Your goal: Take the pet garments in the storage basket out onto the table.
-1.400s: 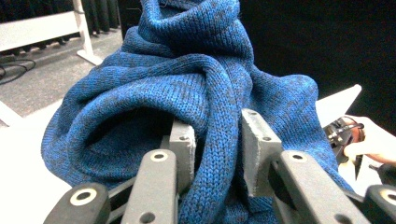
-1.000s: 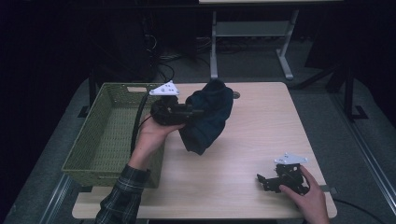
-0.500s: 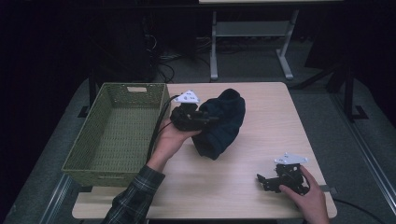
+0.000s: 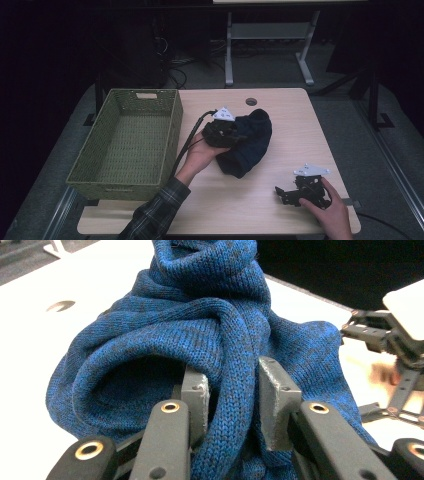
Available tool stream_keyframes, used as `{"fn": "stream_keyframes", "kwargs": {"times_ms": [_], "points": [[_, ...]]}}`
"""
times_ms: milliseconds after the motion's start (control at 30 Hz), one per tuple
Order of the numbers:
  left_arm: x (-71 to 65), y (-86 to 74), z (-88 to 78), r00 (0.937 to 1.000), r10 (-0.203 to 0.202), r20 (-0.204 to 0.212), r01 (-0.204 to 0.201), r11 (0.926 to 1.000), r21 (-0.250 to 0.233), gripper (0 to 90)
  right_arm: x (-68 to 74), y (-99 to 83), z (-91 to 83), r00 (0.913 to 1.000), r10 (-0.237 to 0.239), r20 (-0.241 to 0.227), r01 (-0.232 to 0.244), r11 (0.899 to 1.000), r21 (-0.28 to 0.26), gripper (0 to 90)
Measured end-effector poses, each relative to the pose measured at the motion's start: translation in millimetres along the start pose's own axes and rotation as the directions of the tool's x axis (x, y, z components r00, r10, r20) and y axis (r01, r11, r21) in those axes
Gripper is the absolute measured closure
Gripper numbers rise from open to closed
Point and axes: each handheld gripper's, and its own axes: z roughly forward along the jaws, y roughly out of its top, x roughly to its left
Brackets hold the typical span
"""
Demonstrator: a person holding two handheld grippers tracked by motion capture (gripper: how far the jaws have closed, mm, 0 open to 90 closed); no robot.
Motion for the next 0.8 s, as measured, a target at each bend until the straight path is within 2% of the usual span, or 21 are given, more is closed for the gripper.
{"fn": "stream_keyframes", "kwargs": {"times_ms": [167,500,533,600,733,800], "points": [[0.6,-5.7,23.3,0.9999,0.015,0.003,-0.015,0.9992,0.038,68.5,0.2,0.0,-0.1,1.0,0.003,0.0,-0.003,1.0,0.001,0.0],[-6.8,-21.3,66.7,0.9998,0.011,0.015,-0.012,0.9927,0.12,68.2,0.2,0.0,-0.1,1.0,0.004,-0.001,-0.004,1.0,0.001,0.0],[-7.6,-22.8,70.5,0.9996,0.027,0.01,-0.028,0.9909,0.132,68.2,0.2,0.0,-0.1,1.0,0.003,-0.001,-0.003,1.0,0.001,0.0],[-8.4,-25.9,76.9,0.9987,0.05,0.011,-0.052,0.9851,0.164,67.9,0.4,0.0,-0.1,1.0,0.005,-0.002,-0.005,1.0,0.001,0.0],[-8.7,-32.8,86.0,0.9988,0.048,0.013,-0.049,0.9802,0.192,67.1,0.2,0.0,-0.1,1.0,0.004,-0.001,-0.004,1.0,0.001,0.0],[-7.2,-34.5,88.1,0.9992,0.038,0.015,-0.04,0.9808,0.191,66.4,0.4,0.0,-0.1,1.0,0.006,-0.002,-0.006,1.0,0.0,0.0]]}}
